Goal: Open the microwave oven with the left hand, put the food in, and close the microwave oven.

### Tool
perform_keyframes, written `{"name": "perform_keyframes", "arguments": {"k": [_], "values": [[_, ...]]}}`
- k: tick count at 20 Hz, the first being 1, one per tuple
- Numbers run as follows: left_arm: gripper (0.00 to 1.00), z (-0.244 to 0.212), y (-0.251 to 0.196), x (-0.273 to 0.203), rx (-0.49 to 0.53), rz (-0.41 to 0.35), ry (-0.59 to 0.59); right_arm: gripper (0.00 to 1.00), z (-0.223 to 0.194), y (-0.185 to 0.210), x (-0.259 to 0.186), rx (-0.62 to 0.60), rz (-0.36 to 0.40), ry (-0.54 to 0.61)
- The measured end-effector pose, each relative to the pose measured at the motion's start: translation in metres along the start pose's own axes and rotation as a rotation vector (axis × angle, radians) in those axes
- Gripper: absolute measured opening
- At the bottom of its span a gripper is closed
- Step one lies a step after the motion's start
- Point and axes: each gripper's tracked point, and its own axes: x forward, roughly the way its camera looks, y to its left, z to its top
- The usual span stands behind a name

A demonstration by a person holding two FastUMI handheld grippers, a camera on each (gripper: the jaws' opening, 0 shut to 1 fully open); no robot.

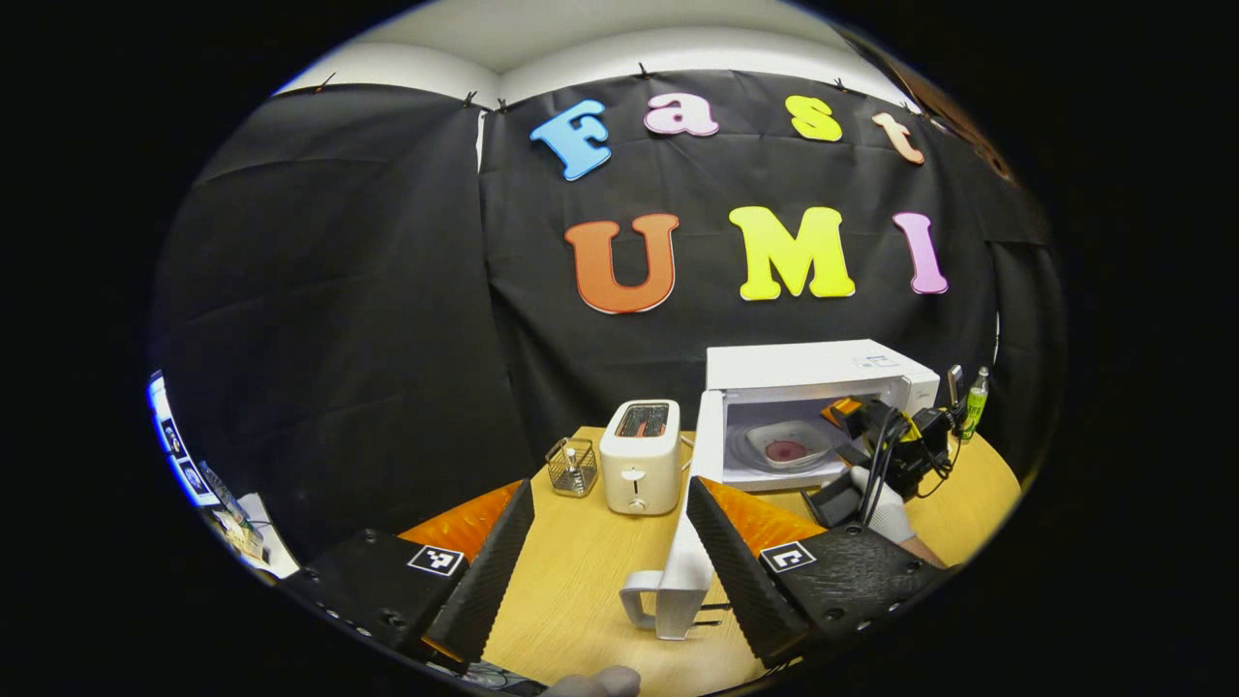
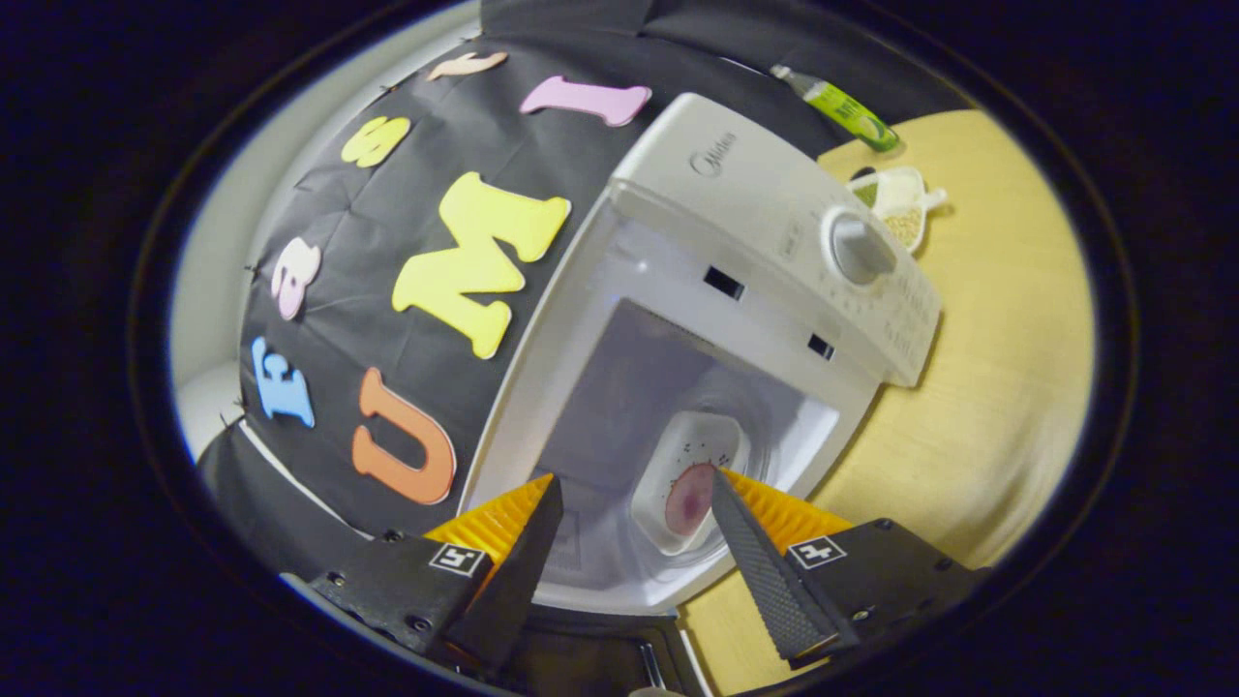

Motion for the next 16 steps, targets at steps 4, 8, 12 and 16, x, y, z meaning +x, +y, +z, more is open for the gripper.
{"name": "perform_keyframes", "arguments": {"k": [4, 8, 12, 16], "values": [[0.95, 0.017, -0.012, -0.003, 0.010, -0.022, -0.032, 0.98, 0.034, -0.010, -0.048, -0.251, -0.019, 0.077], [0.95, 0.018, -0.020, -0.005, 0.015, -0.044, -0.043, 0.99, 0.091, -0.027, -0.105, -0.464, -0.059, 0.091], [0.95, 0.022, -0.022, 0.001, 0.007, -0.054, -0.060, 1.00, 0.146, -0.044, -0.155, -0.639, -0.110, 0.095], [0.95, 0.018, -0.012, 0.010, -0.003, -0.048, -0.081, 1.00, 0.196, -0.049, -0.205, -0.809, -0.166, 0.049]]}}
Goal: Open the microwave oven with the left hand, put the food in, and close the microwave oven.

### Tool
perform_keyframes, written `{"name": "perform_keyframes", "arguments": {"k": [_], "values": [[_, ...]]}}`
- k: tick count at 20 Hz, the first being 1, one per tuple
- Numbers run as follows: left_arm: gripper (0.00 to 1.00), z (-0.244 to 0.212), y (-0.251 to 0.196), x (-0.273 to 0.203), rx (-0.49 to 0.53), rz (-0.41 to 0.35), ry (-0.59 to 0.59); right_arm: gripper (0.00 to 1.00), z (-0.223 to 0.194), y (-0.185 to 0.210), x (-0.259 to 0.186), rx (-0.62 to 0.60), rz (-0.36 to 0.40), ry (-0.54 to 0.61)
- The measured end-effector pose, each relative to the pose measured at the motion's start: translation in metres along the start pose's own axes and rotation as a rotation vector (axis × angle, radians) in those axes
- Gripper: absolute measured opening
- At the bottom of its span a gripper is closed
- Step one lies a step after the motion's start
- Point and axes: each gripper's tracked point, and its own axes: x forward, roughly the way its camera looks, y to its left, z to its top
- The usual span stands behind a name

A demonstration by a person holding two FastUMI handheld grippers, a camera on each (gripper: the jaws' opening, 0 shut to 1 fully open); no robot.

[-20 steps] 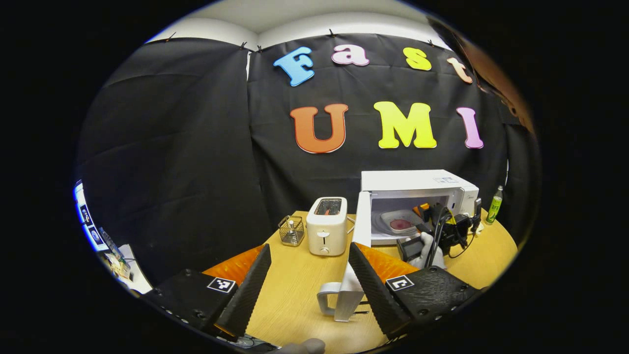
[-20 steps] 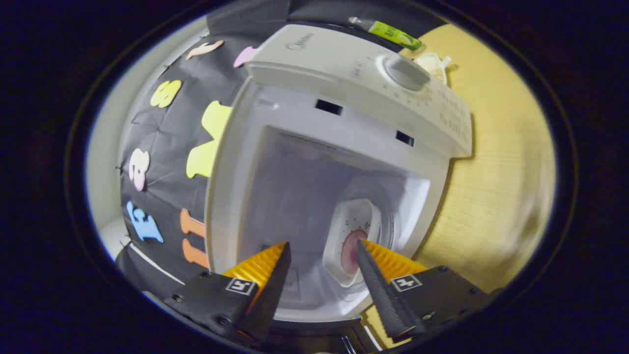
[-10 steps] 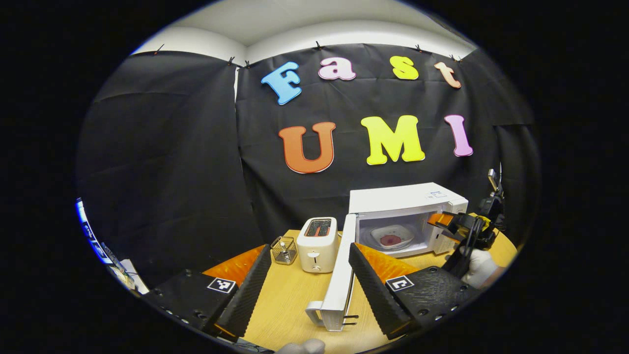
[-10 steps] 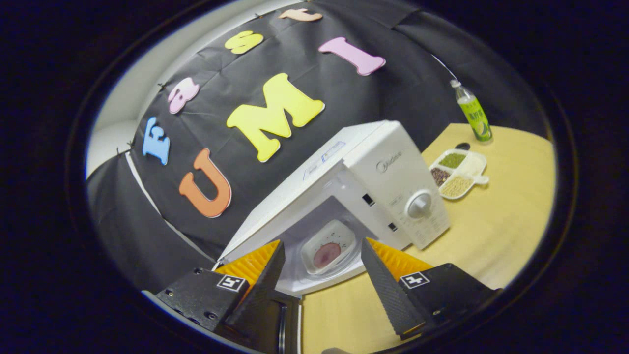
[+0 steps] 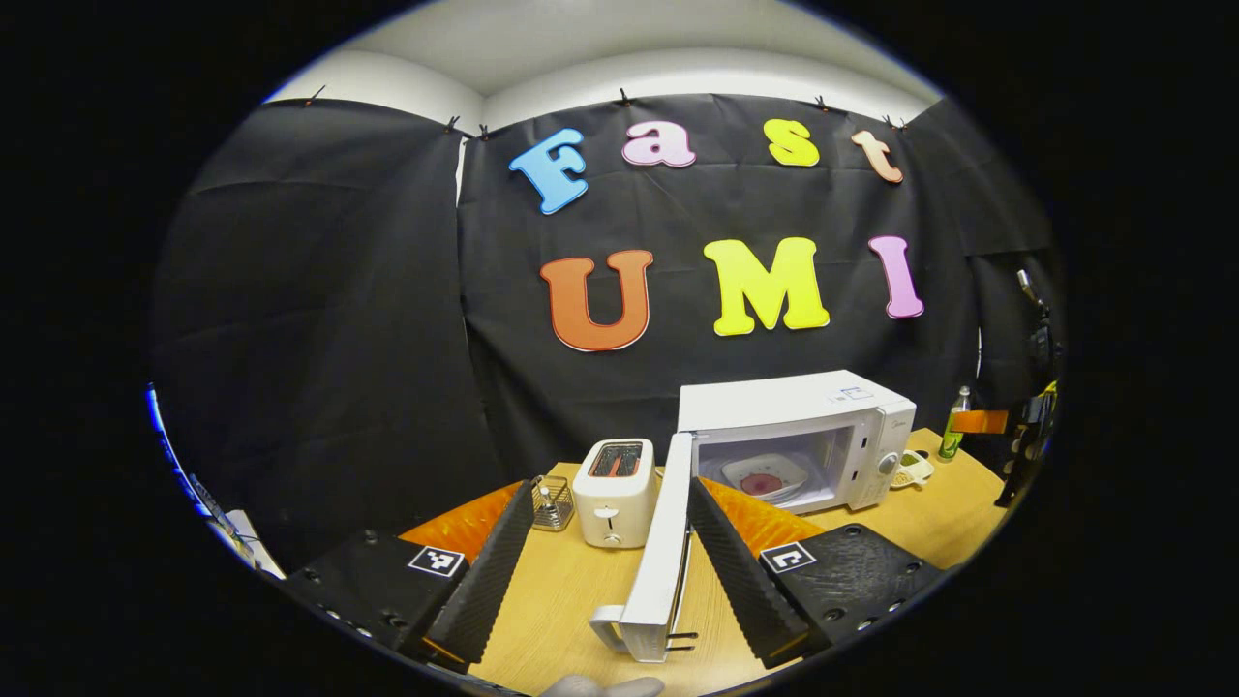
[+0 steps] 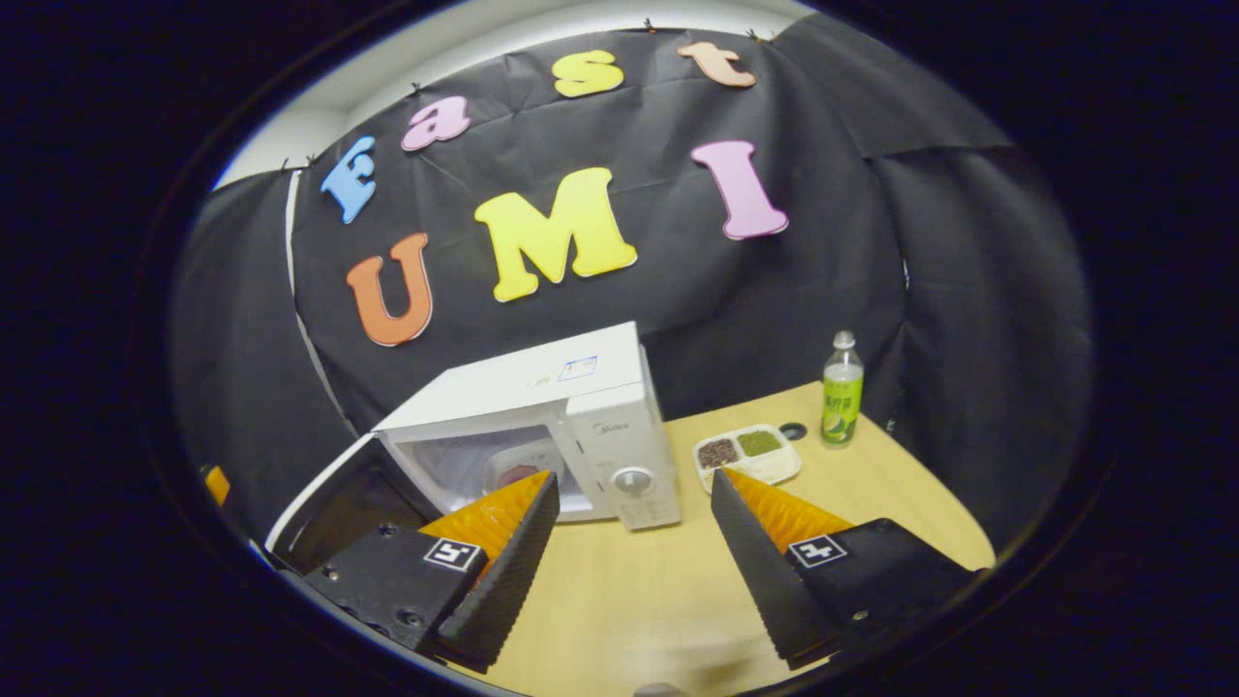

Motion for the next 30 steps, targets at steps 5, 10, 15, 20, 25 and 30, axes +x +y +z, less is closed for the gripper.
{"name": "perform_keyframes", "arguments": {"k": [5, 10, 15, 20, 25, 30], "values": [[0.95, -0.017, 0.019, 0.011, 0.012, 0.017, 0.002, 1.00, 0.021, -0.029, -0.042, -0.057, -0.061, -0.033], [0.60, -0.040, 0.023, 0.019, -0.013, -0.014, 0.013, 1.00, 0.039, -0.039, -0.064, -0.075, -0.082, -0.050], [0.22, -0.072, 0.033, 0.022, -0.010, -0.002, 0.059, 1.00, 0.046, -0.041, -0.073, -0.069, -0.091, -0.056], [0.00, -0.095, 0.045, 0.027, -0.001, 0.010, 0.068, 1.00, 0.039, -0.040, -0.082, -0.074, -0.087, -0.024], [0.01, -0.121, 0.048, 0.035, 0.017, -0.023, 0.089, 0.92, 0.039, -0.038, -0.095, -0.044, -0.087, -0.019], [0.00, -0.139, 0.042, 0.035, 0.033, -0.052, 0.111, 0.92, 0.040, -0.035, -0.105, -0.016, -0.087, -0.016]]}}
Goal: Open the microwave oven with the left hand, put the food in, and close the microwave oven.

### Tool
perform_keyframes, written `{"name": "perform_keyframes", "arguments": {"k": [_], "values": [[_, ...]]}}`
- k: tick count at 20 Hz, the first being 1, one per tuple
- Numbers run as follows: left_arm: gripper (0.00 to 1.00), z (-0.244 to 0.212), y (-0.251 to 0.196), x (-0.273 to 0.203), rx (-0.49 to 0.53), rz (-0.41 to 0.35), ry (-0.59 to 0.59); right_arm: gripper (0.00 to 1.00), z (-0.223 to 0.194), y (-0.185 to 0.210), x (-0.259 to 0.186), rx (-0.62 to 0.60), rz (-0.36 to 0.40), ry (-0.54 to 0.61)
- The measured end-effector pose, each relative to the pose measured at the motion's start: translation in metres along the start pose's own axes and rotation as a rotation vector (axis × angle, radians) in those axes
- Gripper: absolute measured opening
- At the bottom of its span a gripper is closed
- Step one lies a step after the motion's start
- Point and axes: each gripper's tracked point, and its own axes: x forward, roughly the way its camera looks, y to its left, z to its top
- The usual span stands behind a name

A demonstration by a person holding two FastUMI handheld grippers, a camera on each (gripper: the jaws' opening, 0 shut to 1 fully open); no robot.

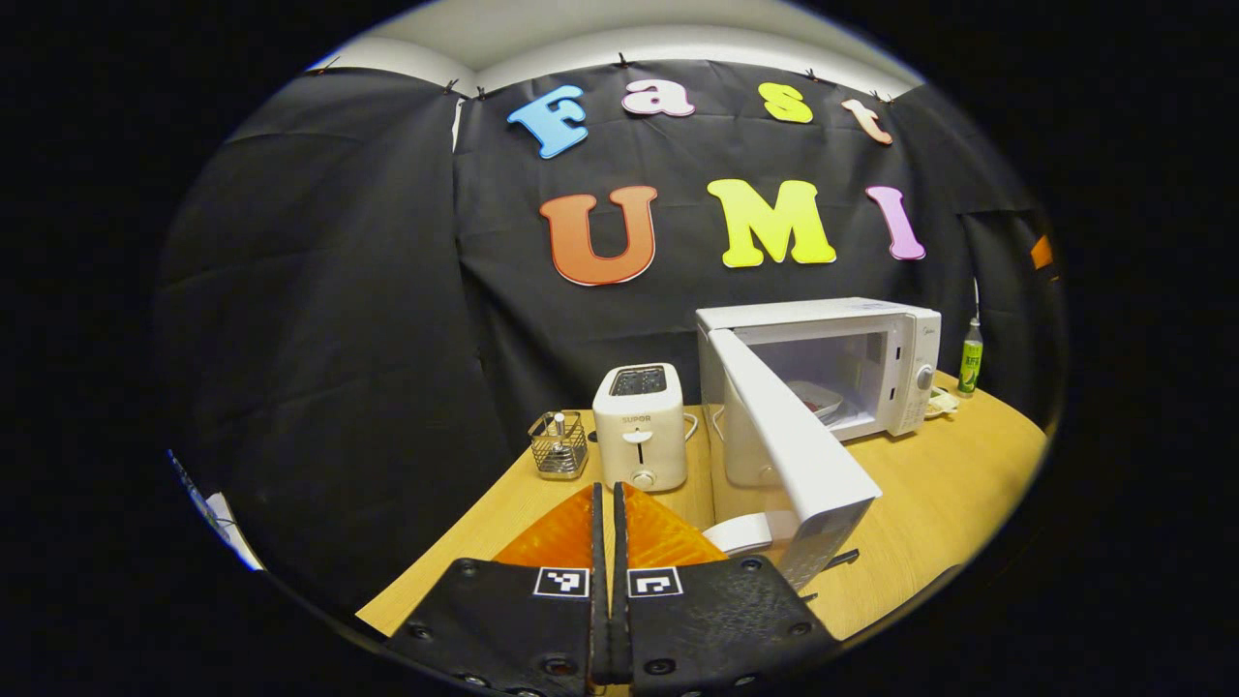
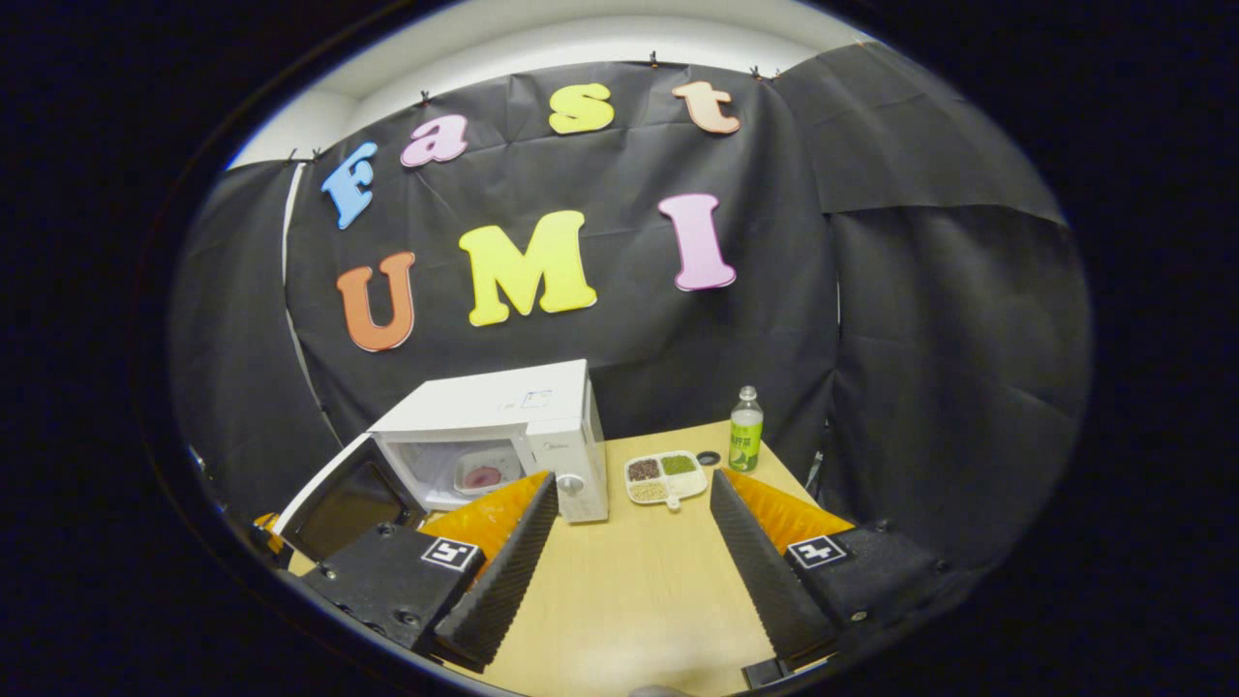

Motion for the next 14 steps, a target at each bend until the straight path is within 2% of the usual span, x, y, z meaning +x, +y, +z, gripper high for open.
{"name": "perform_keyframes", "arguments": {"k": [2, 3, 5, 6, 7, 14], "values": [[0.00, -0.006, 0.002, 0.001, -0.004, 0.001, 0.017, 0.92, 0.000, 0.000, -0.002, 0.009, 0.001, 0.005], [0.00, -0.010, 0.001, 0.001, -0.003, 0.004, 0.024, 1.00, -0.001, -0.001, -0.003, 0.011, 0.005, 0.009], [0.00, -0.014, -0.002, 0.004, -0.011, 0.001, 0.037, 1.00, -0.001, -0.002, -0.002, 0.006, 0.009, 0.017], [0.00, -0.016, -0.003, 0.007, -0.018, 0.005, 0.046, 0.92, 0.000, -0.003, -0.001, -0.004, 0.012, 0.019], [0.00, -0.017, -0.006, 0.007, -0.019, 0.003, 0.052, 1.00, 0.001, -0.006, 0.000, -0.008, 0.006, 0.021], [0.00, -0.007, -0.054, 0.001, 0.003, -0.063, 0.026, 1.00, 0.017, -0.017, 0.001, -0.009, 0.008, 0.000]]}}
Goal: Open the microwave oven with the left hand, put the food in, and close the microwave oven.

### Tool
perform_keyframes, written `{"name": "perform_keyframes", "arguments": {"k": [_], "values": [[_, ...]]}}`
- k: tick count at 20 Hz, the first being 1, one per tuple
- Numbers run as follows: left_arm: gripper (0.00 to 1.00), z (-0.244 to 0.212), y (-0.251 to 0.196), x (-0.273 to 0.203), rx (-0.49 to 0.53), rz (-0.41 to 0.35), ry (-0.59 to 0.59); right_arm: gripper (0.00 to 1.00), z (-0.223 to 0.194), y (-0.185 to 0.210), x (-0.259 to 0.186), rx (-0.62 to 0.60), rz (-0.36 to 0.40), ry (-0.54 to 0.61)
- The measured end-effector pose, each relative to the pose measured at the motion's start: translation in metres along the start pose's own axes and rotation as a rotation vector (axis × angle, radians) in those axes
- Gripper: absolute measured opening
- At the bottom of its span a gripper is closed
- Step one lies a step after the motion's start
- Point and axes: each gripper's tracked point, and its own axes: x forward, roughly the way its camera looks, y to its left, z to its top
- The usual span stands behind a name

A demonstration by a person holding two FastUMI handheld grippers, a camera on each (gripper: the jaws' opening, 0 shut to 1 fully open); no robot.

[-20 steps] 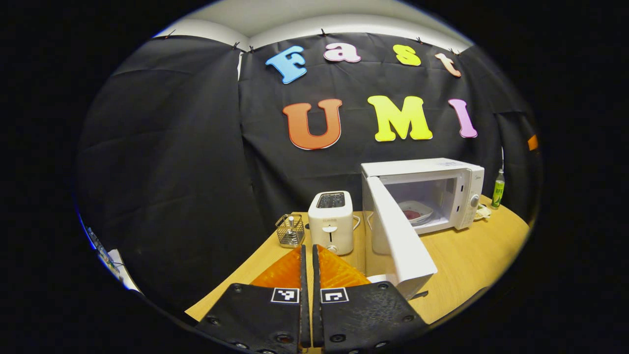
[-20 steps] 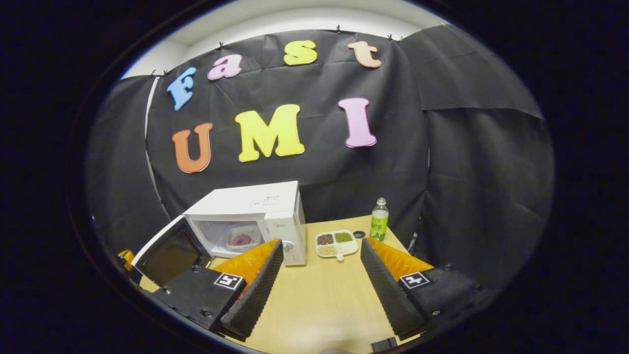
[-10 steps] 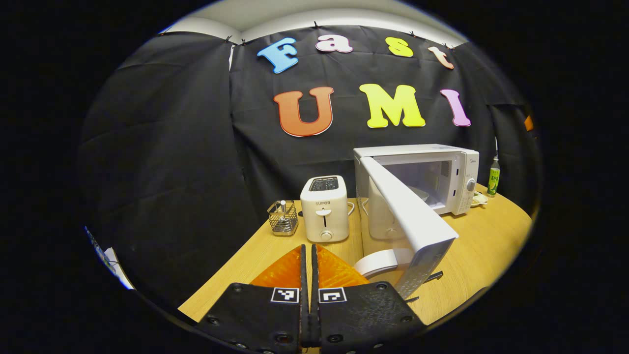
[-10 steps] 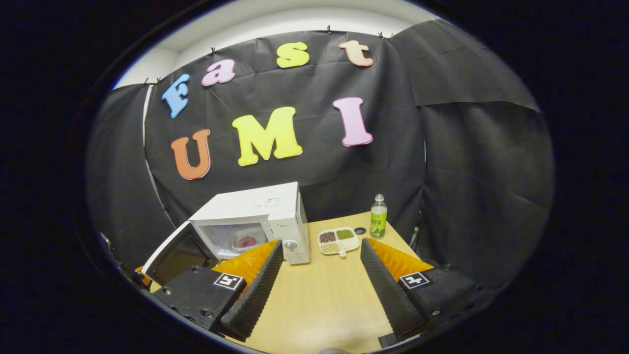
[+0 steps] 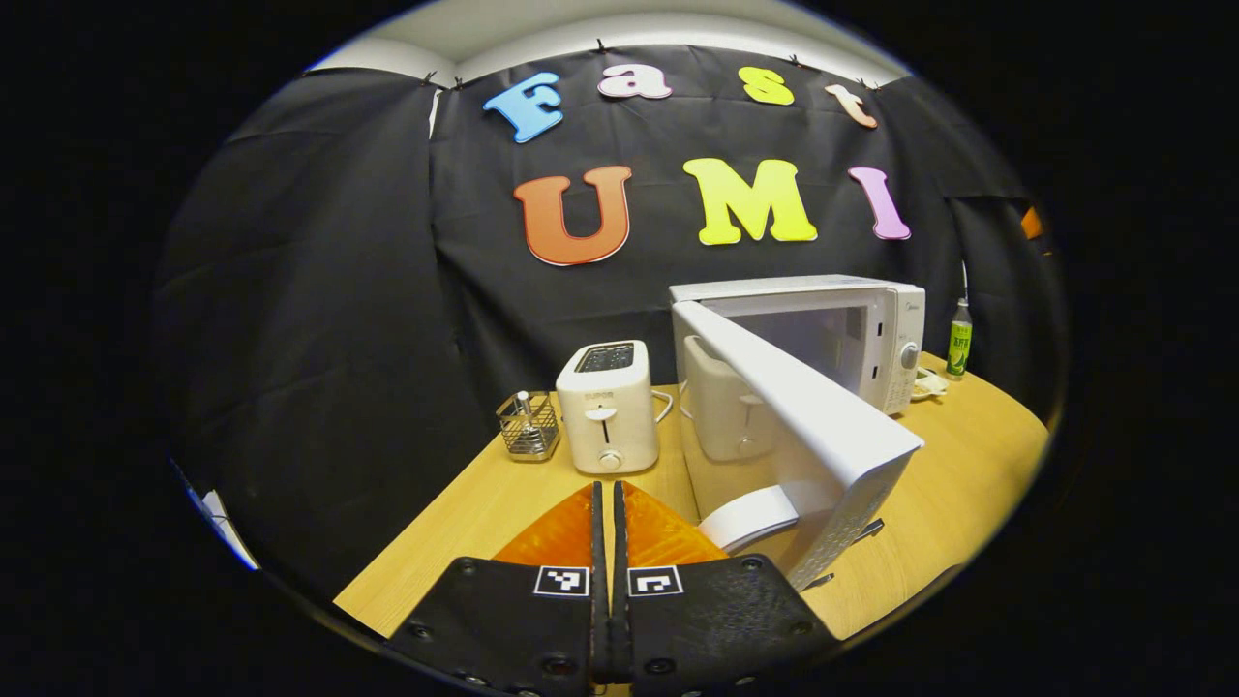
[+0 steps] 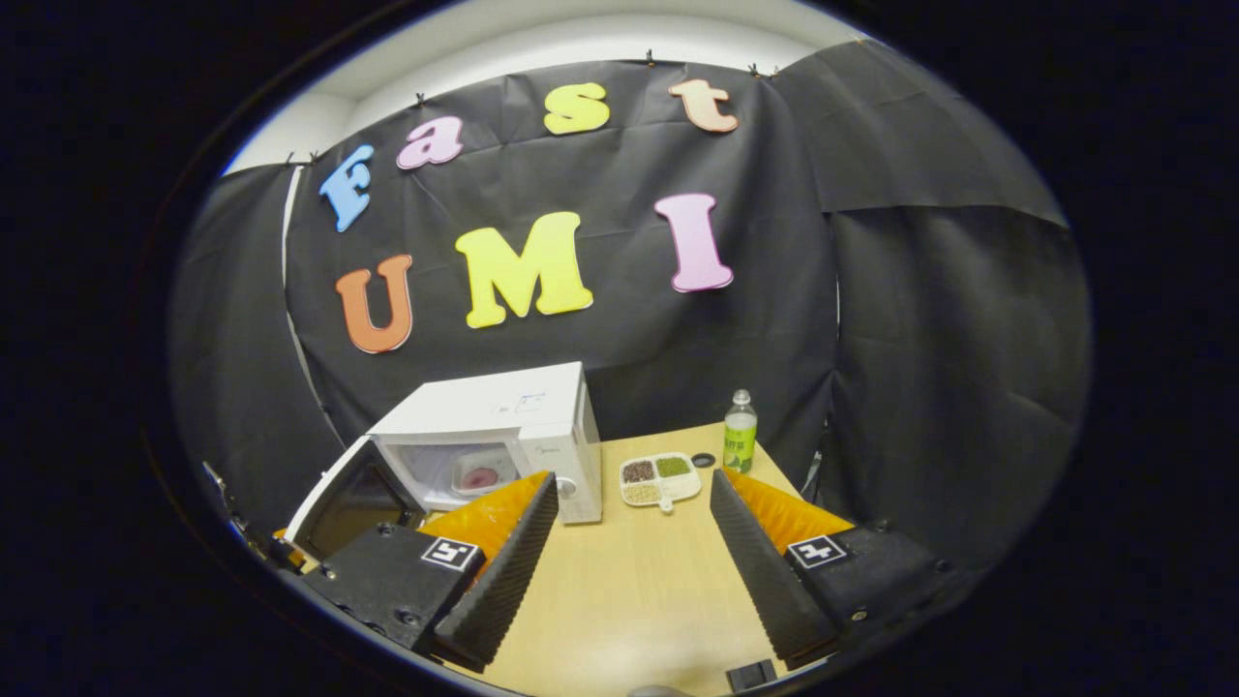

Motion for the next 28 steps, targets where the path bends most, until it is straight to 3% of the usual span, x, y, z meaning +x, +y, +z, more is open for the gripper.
{"name": "perform_keyframes", "arguments": {"k": [5, 6, 7, 8, 9, 10, 15, 18, 19, 20, 25, 26, 27, 28], "values": [[0.00, 0.011, -0.064, -0.002, 0.021, -0.110, -0.027, 1.00, 0.013, -0.006, -0.001, -0.005, 0.003, -0.017], [0.00, 0.014, -0.078, -0.002, 0.028, -0.134, -0.030, 0.92, 0.016, -0.008, -0.001, -0.006, 0.004, -0.022], [0.00, 0.016, -0.090, -0.001, 0.037, -0.152, -0.035, 1.00, 0.018, -0.010, -0.002, -0.008, 0.004, -0.025], [0.00, 0.019, -0.105, -0.001, 0.045, -0.175, -0.040, 1.00, 0.019, -0.012, -0.003, -0.009, 0.003, -0.024], [0.00, 0.021, -0.117, 0.000, 0.045, -0.194, -0.044, 0.92, 0.021, -0.014, -0.003, -0.008, 0.003, -0.026], [0.00, 0.023, -0.131, 0.002, 0.047, -0.219, -0.045, 1.00, 0.022, -0.017, -0.003, -0.004, 0.004, -0.025], [0.00, 0.033, -0.188, 0.013, 0.058, -0.299, -0.056, 1.00, 0.025, -0.031, -0.002, 0.004, 0.000, -0.022], [0.00, 0.037, -0.214, 0.022, 0.059, -0.327, -0.058, 1.00, 0.027, -0.041, 0.000, 0.005, -0.004, -0.017], [0.00, 0.039, -0.223, 0.026, 0.058, -0.335, -0.059, 0.92, 0.027, -0.046, 0.001, 0.008, -0.007, -0.014], [0.00, 0.041, -0.231, 0.030, 0.059, -0.345, -0.059, 1.00, 0.028, -0.048, 0.002, 0.010, -0.006, -0.010], [0.00, 0.051, -0.260, 0.054, 0.069, -0.369, -0.067, 1.00, 0.026, -0.062, 0.011, 0.012, -0.003, 0.008], [0.00, 0.052, -0.265, 0.059, 0.068, -0.369, -0.065, 0.92, 0.027, -0.064, 0.013, 0.015, -0.001, 0.011], [0.00, 0.054, -0.270, 0.065, 0.068, -0.370, -0.065, 1.00, 0.027, -0.065, 0.016, 0.016, 0.000, 0.014], [0.00, 0.056, -0.274, 0.070, 0.069, -0.370, -0.066, 0.92, 0.027, -0.066, 0.019, 0.023, 0.005, 0.021]]}}
